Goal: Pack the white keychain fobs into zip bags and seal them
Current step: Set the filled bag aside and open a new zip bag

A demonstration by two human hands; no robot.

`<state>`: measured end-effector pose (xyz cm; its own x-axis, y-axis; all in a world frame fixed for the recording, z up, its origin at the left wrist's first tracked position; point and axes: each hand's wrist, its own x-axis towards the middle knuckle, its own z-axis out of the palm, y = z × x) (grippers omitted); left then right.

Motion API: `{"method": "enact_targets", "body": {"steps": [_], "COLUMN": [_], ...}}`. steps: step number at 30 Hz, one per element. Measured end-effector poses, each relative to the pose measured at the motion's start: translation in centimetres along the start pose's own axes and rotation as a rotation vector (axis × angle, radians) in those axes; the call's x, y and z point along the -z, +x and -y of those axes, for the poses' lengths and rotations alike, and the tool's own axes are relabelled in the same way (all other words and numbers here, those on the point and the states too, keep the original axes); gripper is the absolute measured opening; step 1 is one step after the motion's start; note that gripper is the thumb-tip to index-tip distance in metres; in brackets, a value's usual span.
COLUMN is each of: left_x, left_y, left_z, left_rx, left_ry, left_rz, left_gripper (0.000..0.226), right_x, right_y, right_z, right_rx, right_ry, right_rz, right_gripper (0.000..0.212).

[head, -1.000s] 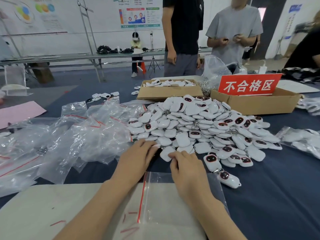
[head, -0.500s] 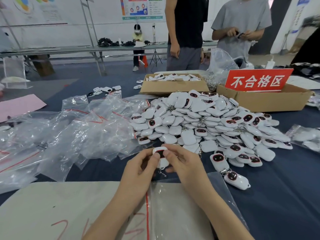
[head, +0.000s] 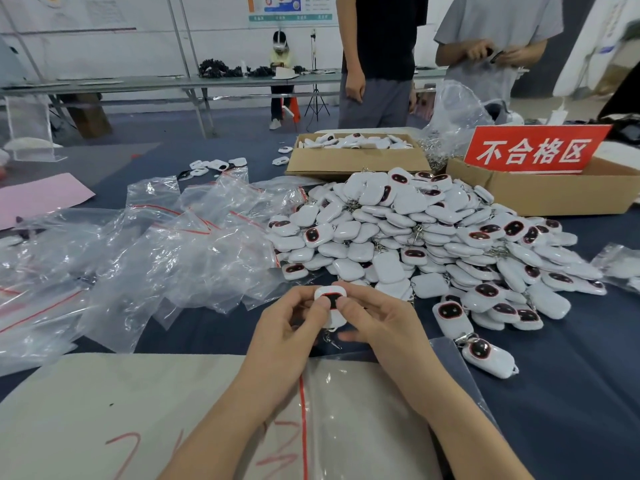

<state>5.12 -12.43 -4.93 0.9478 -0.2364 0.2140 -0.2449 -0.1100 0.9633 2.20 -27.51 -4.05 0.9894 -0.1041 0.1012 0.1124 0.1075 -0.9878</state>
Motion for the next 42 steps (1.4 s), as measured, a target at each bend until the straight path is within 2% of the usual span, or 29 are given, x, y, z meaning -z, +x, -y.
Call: {"method": "enact_targets", "body": {"steps": [35, 42], "left_x": [-0.2, 0.0], "left_y": [-0.3, -0.5], "left_z": [-0.1, -0.3], "left_rx": [-0.023, -0.051], "left_ry": [0.025, 0.030], "left_rz": [0.050, 0.051], "left_gripper": [0.025, 0.031], "right_x": [0.5, 0.6], "right_y": [0.5, 0.3], "right_z": [-1.5, -0.9], "right_rx": [-0.038, -0.001], "right_ry": [0.035, 0.021], "right_rz": [-0.053, 0.050], "right_gripper": [0.019, 0.029]}}
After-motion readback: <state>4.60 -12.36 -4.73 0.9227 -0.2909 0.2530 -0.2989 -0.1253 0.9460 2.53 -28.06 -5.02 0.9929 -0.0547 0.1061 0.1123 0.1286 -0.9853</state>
